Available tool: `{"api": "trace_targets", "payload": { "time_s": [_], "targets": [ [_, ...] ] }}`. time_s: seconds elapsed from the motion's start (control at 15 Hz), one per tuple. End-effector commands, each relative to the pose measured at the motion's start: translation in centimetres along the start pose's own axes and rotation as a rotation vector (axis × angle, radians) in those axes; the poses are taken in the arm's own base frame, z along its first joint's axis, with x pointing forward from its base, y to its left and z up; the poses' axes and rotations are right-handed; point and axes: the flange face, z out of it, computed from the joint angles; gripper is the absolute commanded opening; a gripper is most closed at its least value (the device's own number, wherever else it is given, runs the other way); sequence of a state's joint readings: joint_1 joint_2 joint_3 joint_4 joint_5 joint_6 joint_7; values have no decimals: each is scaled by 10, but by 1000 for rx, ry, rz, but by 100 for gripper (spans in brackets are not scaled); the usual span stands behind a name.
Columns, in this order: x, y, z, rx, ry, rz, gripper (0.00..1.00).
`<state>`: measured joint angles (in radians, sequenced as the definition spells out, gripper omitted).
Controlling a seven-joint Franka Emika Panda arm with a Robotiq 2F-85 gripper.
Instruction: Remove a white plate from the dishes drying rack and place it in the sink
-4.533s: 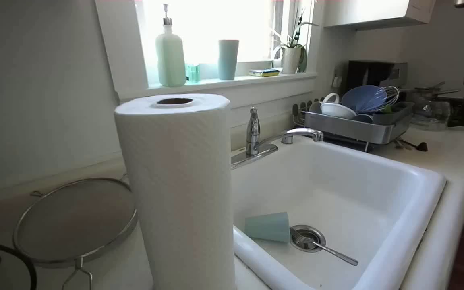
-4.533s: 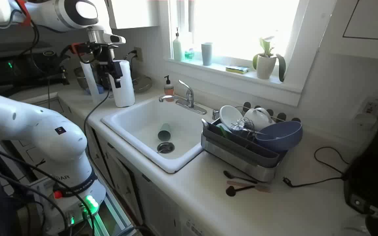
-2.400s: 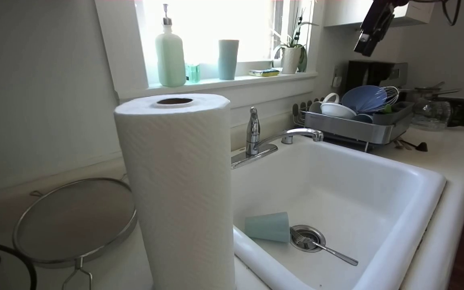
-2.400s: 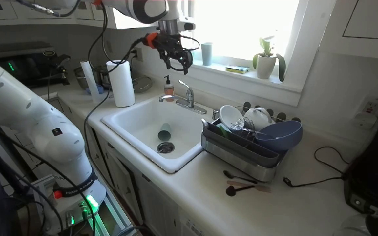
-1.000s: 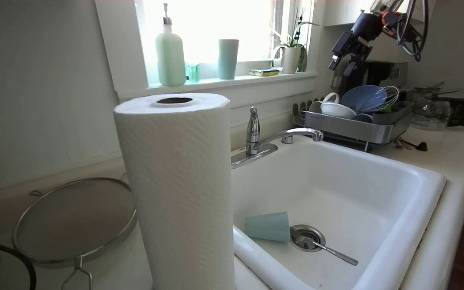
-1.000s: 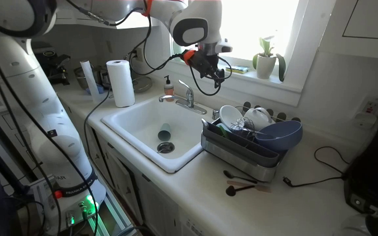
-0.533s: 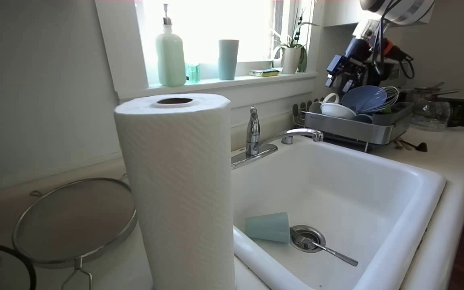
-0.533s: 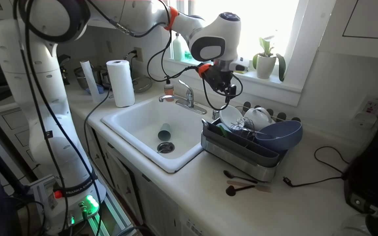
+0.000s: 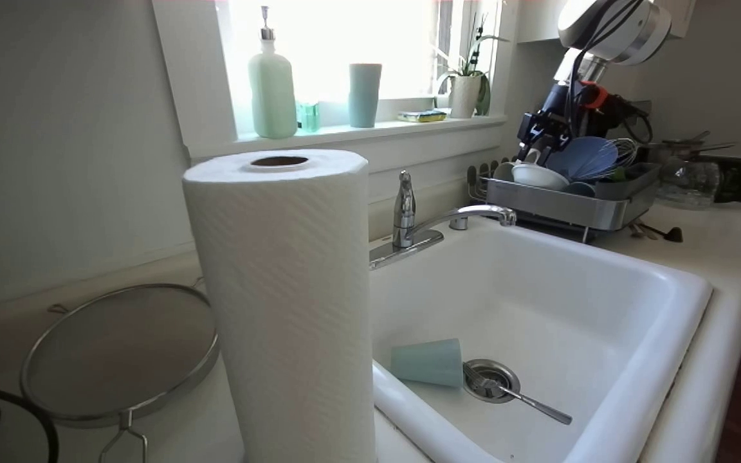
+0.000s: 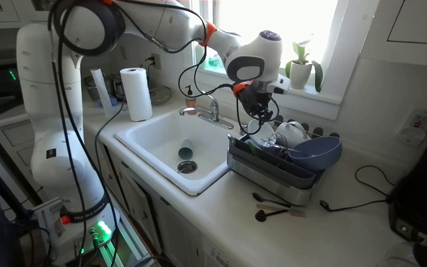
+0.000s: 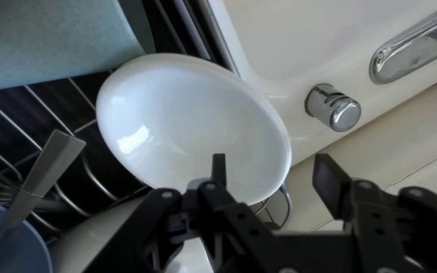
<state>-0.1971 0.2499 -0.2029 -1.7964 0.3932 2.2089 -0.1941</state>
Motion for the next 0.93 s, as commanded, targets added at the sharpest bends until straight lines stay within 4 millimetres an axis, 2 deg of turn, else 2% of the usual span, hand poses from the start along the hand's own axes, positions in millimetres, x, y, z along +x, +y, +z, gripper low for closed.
{"api": "trace_targets", "payload": {
  "time_s": [0.0, 0.33, 0.8, 0.87],
  "targets": [
    [13, -4, 9, 35, 12, 47, 63],
    [19, -6, 13, 30, 12, 78, 54],
    [23, 3, 15, 22, -5, 158, 43],
    [23, 3, 15, 23, -5, 165, 38]
  ]
}}
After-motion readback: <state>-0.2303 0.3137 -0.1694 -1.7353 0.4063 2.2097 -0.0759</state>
